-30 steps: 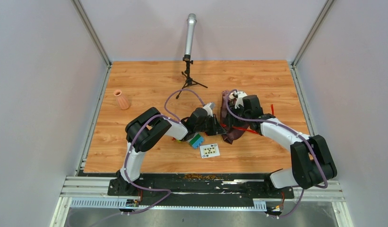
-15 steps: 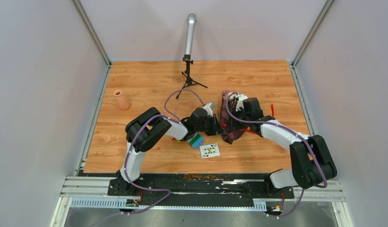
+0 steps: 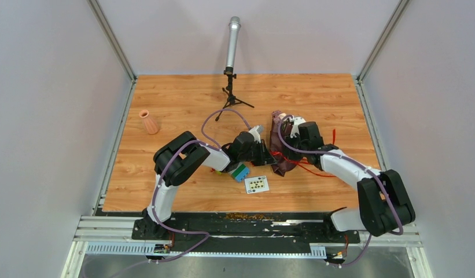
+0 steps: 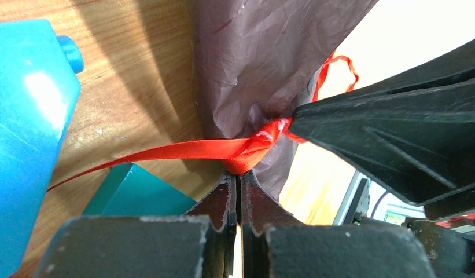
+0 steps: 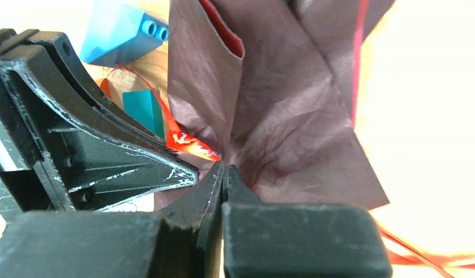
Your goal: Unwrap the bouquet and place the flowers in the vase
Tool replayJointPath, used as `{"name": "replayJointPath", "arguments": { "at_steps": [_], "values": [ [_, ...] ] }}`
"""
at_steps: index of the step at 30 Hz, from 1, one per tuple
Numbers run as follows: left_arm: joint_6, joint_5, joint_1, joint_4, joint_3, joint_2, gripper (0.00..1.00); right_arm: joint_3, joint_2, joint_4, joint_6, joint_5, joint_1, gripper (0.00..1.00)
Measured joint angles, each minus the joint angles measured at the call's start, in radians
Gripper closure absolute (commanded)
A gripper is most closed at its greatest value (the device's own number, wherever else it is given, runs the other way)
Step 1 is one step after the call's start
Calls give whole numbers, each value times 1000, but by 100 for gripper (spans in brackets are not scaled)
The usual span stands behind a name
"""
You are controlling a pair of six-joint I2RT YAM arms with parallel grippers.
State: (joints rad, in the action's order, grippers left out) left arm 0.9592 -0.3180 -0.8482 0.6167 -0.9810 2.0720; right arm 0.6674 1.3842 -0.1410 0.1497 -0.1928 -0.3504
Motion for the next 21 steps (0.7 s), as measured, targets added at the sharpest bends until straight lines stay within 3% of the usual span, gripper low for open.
{"name": "replayJointPath", "arguments": {
  "at_steps": [11,17,21],
  "values": [
    [0,-5,8,0,0,0,100,2,-229,-109,3,283,30,100],
    [0,-10,10,-3,0,0,100,1,-283,-177,33,435,127,100],
    [0,-13,12,-3,0,0,100,1,-311,-227,95,519,255,100]
  ]
}}
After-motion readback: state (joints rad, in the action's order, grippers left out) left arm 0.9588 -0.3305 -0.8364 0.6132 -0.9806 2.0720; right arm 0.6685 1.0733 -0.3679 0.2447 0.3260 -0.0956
